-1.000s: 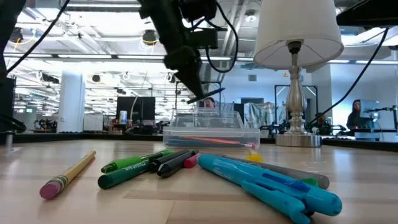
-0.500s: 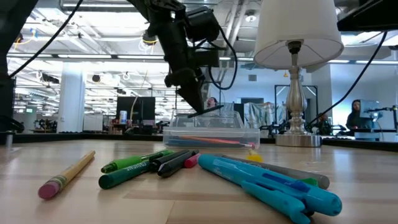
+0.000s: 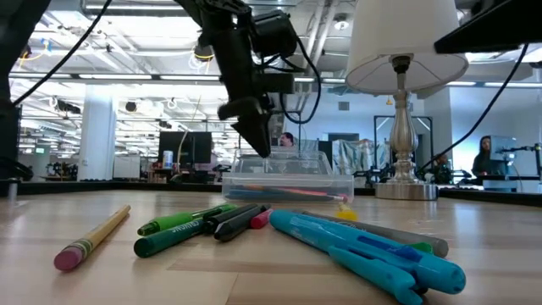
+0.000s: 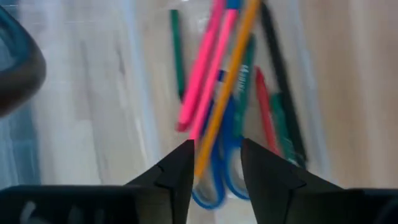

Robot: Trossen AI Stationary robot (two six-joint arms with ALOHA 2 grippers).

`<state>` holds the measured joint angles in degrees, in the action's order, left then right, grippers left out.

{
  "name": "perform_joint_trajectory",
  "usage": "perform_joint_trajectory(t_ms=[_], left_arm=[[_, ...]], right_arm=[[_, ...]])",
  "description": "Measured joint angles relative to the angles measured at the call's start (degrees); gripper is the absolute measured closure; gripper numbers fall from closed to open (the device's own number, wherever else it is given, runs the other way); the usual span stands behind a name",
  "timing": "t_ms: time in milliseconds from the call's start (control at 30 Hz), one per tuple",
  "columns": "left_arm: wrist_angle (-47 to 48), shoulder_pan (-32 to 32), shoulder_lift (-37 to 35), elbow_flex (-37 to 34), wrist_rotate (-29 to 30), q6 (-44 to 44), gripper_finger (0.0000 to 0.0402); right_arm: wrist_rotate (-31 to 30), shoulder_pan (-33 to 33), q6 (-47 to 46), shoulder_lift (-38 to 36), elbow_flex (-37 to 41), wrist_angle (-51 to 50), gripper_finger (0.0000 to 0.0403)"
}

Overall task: Pick & place school supplies into a supply box
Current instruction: Put the yellow pen into the supply box

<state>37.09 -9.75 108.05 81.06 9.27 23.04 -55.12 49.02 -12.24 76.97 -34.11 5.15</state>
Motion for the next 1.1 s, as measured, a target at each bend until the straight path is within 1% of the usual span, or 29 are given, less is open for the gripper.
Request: perform_joint_trajectory(t_ms=[67, 200, 300, 367, 467, 567, 667, 767, 900, 1100], left_arm=[[2.82, 0.71, -1.63, 0.00, -1.58, -0.46, 0.0270], [7.31, 3.23, -5.72, 0.02, -7.04, -4.00, 0.0269], [7.38, 6.90, -9.51, -0.84, -8.38, -5.70, 0.0271], [7.30, 9.90, -12.03, -1.97, -7.57, -6.35, 0.0271], [7.07, 14.49, -16.05, -4.33, -4.76, -8.25, 0.0271], [6.72, 19.13, -20.38, -6.81, -1.03, -11.55, 0.0272], [6.50, 23.99, -24.52, -9.70, 4.15, -15.65, 0.0272], [6.23, 28.95, -28.54, -12.63, 10.16, -20.79, 0.0272], [6.81, 34.86, -32.45, -16.80, 16.17, -28.81, 0.0272], [7.30, 42.17, -35.43, -21.44, 23.09, -39.80, 0.0272]], right_arm=[[3.29, -2.50, -0.35, 0.00, 0.00, 0.01, 0.0285], [15.07, -8.41, 1.55, 0.31, 0.00, 1.32, 0.0285], [23.29, -12.33, 7.86, 1.56, 0.00, 4.95, 0.0285], [28.09, -14.59, 12.02, 2.80, 0.00, 8.64, 0.0285], [33.28, -17.71, 15.62, 4.78, 0.00, 10.55, 0.0285], [37.22, -21.21, 16.84, 7.06, 0.00, 11.43, 0.0285], [42.36, -24.49, 18.57, 9.55, -1.11, 11.33, 0.0285], [45.22, -26.36, 22.74, 12.19, -3.31, 10.56, 0.0285], [45.93, -28.27, 29.00, 14.45, -7.23, 3.89, 0.0285], [50.64, -31.65, 32.55, 17.74, -14.61, -9.61, 0.0285]])
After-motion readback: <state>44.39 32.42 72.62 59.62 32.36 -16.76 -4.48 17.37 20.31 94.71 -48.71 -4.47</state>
